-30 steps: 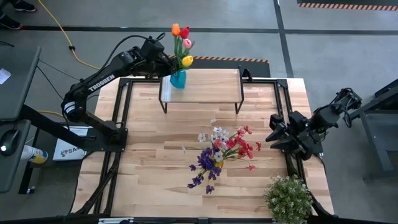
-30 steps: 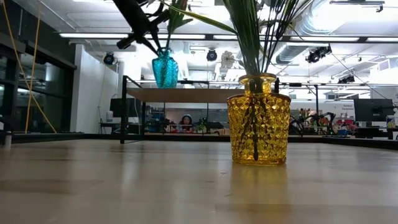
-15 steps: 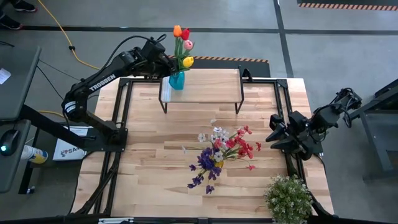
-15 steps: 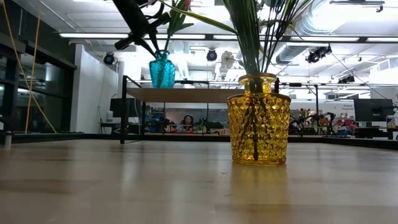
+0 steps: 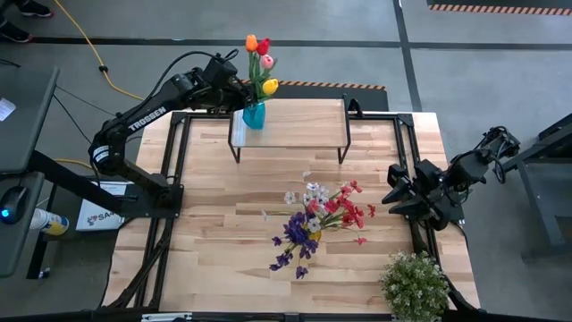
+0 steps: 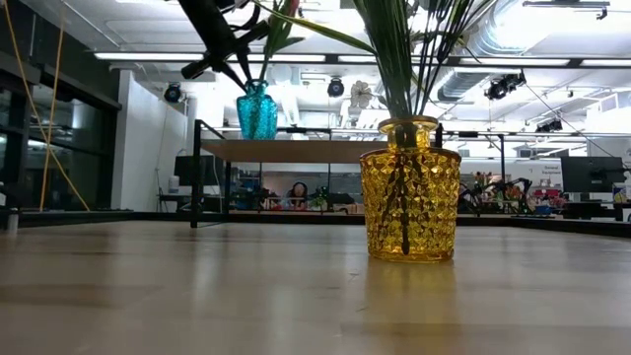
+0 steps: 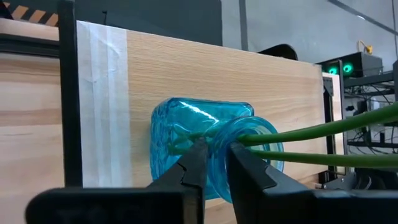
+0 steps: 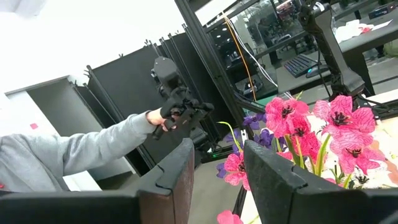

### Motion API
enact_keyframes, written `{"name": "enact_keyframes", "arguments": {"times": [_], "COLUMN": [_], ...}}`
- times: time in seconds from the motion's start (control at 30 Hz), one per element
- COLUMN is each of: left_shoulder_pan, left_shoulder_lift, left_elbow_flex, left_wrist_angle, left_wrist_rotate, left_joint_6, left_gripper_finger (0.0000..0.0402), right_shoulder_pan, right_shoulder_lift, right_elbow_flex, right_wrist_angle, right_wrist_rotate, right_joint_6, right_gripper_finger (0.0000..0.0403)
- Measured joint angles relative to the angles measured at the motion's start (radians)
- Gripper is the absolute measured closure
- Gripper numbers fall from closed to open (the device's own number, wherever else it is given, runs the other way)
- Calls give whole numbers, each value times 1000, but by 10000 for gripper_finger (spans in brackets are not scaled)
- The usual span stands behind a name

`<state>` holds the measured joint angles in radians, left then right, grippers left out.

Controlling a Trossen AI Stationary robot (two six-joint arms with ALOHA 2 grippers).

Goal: Pick and place flowers into a vace then onto a shelf
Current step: Put the blue flower vase on the shelf

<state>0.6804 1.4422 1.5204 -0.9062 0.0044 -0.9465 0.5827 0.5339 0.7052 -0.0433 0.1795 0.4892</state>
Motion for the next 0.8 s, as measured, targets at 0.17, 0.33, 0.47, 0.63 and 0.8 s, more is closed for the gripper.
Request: {"name": "enact_keyframes", "arguments": {"times": [0.17, 0.33, 0.47, 0.63, 0.8], "left_shoulder_pan": [0, 0, 0, 0, 0], "left_shoulder_lift": [2, 2, 2, 2, 2], "left_elbow_flex": [0, 0, 0, 0, 6], "left_wrist_angle": [37, 85, 71, 19, 13], "left_wrist_rotate": [1, 21, 30, 30, 30], "left_joint_6": [0, 8, 8, 19, 27], "left_gripper_finger": [320, 328, 320, 327, 333], "right_shoulder_pan": [0, 0, 0, 0, 0], "right_shoulder_lift": [0, 0, 0, 0, 0], "right_elbow_flex": [0, 0, 0, 0, 0], "right_wrist_angle": [0, 0, 0, 1, 0], "right_wrist_rotate": [0, 0, -5, -4, -4], "right_joint_6": [0, 0, 0, 0, 0], "right_gripper_finger": [272, 272, 272, 272, 272]}}
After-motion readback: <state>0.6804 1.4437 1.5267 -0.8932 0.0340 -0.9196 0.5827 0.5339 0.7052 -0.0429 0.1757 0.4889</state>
